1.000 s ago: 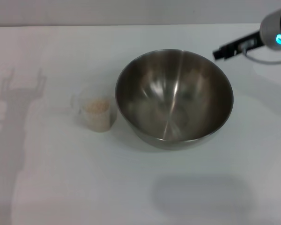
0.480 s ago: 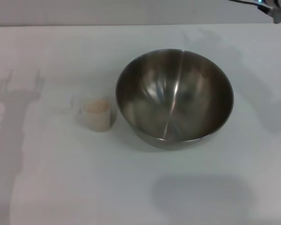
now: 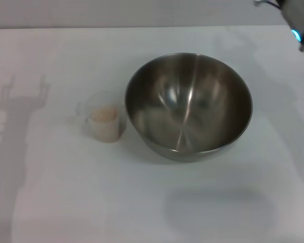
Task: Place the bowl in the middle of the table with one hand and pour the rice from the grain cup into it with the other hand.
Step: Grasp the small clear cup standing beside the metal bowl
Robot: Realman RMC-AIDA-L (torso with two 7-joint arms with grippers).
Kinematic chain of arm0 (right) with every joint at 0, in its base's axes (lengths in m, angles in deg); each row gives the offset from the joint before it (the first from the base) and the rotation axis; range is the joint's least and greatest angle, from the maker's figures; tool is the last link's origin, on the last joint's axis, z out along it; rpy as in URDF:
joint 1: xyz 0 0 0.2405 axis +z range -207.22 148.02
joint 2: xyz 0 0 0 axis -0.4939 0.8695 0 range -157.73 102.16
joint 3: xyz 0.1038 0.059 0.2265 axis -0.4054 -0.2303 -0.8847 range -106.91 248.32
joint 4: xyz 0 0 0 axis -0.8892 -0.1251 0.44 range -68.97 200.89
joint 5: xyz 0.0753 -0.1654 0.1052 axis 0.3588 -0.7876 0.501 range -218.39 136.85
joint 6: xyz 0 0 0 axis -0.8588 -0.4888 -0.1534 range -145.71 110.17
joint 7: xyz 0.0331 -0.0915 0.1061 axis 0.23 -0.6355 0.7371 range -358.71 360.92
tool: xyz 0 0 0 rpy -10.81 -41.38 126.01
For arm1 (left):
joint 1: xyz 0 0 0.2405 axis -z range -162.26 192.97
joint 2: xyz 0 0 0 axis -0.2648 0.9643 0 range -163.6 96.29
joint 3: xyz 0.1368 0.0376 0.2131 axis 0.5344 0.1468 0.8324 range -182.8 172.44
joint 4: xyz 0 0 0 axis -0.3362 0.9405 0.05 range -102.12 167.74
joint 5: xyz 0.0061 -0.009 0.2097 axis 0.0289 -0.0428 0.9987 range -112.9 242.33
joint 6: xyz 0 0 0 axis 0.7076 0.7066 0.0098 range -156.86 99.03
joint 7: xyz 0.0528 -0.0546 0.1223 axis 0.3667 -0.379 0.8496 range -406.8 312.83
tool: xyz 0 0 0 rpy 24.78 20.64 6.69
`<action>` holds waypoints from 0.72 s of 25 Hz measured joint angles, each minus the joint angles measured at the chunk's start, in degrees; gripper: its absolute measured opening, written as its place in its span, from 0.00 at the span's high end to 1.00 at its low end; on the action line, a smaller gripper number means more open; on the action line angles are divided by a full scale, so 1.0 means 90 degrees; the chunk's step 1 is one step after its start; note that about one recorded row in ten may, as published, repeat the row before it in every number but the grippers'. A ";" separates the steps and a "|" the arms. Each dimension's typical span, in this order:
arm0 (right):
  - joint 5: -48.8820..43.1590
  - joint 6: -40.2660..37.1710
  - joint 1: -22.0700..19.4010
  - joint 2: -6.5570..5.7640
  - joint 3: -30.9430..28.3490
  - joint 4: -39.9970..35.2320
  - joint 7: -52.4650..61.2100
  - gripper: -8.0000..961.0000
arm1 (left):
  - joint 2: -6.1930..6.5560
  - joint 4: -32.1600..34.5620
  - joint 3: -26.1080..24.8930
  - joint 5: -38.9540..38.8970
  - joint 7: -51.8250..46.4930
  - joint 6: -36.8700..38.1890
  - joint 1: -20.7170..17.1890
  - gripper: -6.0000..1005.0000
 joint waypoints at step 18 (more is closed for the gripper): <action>0.1040 -0.6000 0.0391 -0.0048 -0.0351 0.5046 0.0892 0.50 | 0.0001 0.0026 0.1341 0.0001 -0.0001 -0.0136 -0.0605 0.29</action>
